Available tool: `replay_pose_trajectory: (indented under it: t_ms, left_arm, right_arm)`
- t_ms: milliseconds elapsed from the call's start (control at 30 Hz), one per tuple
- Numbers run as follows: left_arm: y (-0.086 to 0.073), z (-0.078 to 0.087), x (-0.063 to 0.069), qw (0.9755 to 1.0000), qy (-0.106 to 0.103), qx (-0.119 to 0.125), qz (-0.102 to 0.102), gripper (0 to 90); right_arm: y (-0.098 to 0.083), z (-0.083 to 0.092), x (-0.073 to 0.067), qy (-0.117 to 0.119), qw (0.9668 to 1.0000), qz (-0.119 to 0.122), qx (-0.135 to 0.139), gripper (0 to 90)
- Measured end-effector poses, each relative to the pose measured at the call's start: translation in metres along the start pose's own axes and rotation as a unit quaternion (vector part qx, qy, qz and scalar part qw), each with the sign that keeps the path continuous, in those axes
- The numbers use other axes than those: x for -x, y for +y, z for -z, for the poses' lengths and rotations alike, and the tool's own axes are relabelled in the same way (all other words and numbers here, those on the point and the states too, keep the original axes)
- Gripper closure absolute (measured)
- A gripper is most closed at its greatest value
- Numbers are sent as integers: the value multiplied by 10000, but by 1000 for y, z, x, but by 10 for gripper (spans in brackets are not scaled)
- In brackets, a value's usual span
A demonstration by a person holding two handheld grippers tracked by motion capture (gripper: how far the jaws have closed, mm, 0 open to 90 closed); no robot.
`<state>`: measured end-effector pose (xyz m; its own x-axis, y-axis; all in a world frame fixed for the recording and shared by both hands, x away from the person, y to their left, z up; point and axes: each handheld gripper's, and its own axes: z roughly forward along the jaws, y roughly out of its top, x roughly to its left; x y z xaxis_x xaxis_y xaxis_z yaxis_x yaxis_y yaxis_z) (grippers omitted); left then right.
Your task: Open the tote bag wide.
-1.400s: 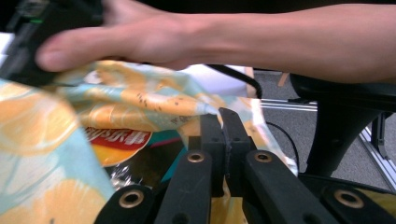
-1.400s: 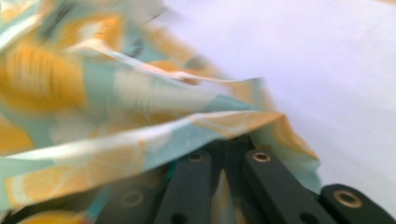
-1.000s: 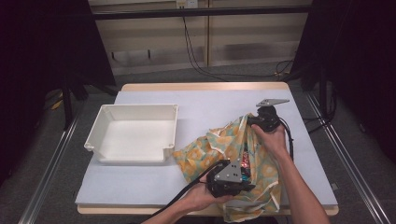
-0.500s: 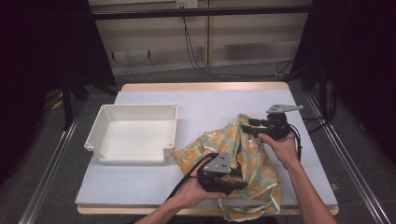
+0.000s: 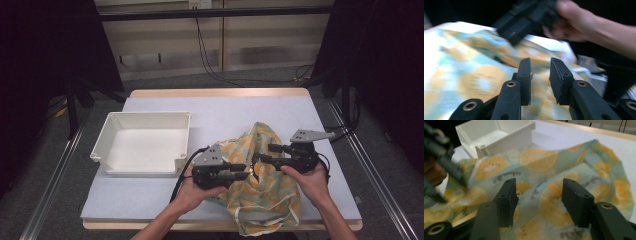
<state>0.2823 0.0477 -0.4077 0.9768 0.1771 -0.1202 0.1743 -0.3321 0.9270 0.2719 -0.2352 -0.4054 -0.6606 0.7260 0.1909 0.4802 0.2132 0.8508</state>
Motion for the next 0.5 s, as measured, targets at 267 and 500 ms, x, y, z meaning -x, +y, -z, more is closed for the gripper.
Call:
replay_pose_trajectory:
  t_ms: [267, 500]
  left_arm:
    - [-27, -14, -18, 9970, 279, -713, 111, 593]
    - [-33, -9, -17, 9966, 324, -743, 125, 576]
  right_arm:
    - [-24, -16, -14, -12, 9994, -19, -350, 332]
    - [-33, -23, -20, -296, 9978, 168, -573, 479]
